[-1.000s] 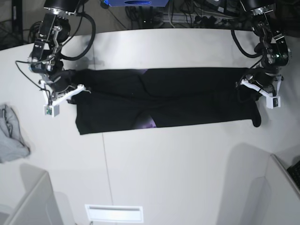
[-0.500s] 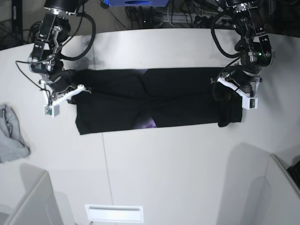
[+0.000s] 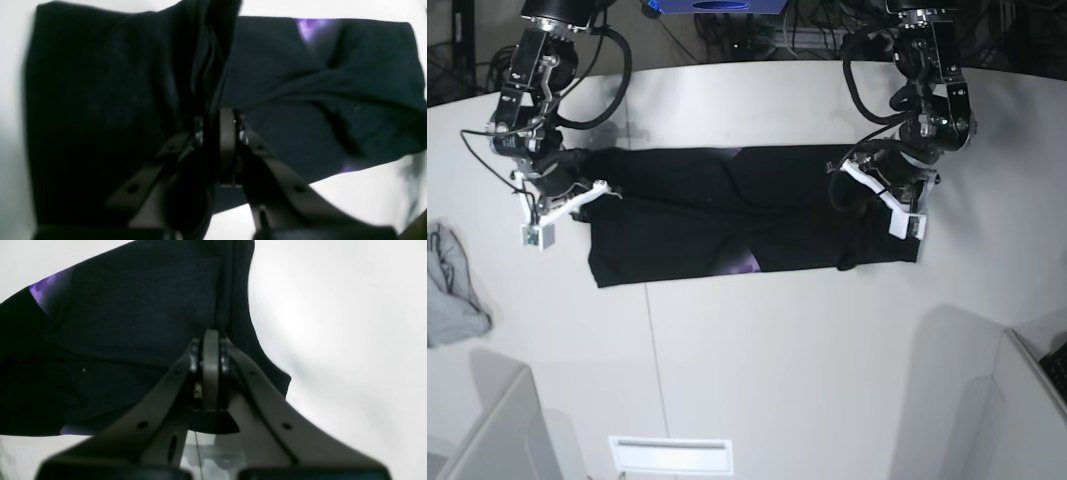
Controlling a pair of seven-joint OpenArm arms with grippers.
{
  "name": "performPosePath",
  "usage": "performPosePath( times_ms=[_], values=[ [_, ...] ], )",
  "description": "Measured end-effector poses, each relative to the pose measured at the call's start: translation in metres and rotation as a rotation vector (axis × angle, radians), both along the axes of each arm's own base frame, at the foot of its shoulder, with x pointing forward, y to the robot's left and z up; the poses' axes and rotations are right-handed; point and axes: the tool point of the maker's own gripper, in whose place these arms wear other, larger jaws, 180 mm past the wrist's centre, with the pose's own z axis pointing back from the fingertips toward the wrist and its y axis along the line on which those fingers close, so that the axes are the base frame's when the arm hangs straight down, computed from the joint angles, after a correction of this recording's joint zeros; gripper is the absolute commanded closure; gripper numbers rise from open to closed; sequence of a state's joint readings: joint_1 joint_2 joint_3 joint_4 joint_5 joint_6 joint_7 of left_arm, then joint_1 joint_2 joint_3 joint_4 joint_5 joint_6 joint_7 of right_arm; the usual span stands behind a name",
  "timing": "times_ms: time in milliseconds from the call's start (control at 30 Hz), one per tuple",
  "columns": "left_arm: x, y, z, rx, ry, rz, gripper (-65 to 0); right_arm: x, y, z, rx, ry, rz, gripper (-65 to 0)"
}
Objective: Fold the T-shirt properly
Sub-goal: 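Fold the held strip end with the left gripper toward the right gripper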
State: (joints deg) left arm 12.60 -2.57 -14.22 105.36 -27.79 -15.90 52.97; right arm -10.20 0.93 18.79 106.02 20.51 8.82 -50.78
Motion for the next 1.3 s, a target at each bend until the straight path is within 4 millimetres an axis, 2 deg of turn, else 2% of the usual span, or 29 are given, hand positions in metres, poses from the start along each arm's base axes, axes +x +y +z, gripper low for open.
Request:
performPosePath(
  times_ms=[167,367,600,900,1067,1300],
  values=[
    [0.007,-0.025,0.004,-0.024,-0.014,-0.055,0.0,0.001,0.0,0.0,0.0,-0.002,0.0,0.0],
    [0.011,-0.048,-0.011,-0.069,0.057,-0.038,0.0,0.0,0.0,0.0,0.0,0.0,0.0,0.0],
    [0.014,-0.072,-0.007,-0.08,0.041,-0.105,0.0,0.0,0.0,0.0,0.001,0.0,0.0,0.0],
    [0.015,-0.074,-0.007,-0.079,0.039,-0.109,0.0,0.0,0.0,0.0,0.0,0.0,0.0,0.0],
    [0.012,-0.077,-0.017,-0.089,0.072,-0.107,0.0,0.0,0.0,0.0,0.0,0.0,0.0,0.0],
    [0.013,-0.077,-0.015,-0.093,0.067,-0.107,0.0,0.0,0.0,0.0,0.0,0.0,0.0,0.0]
  ],
)
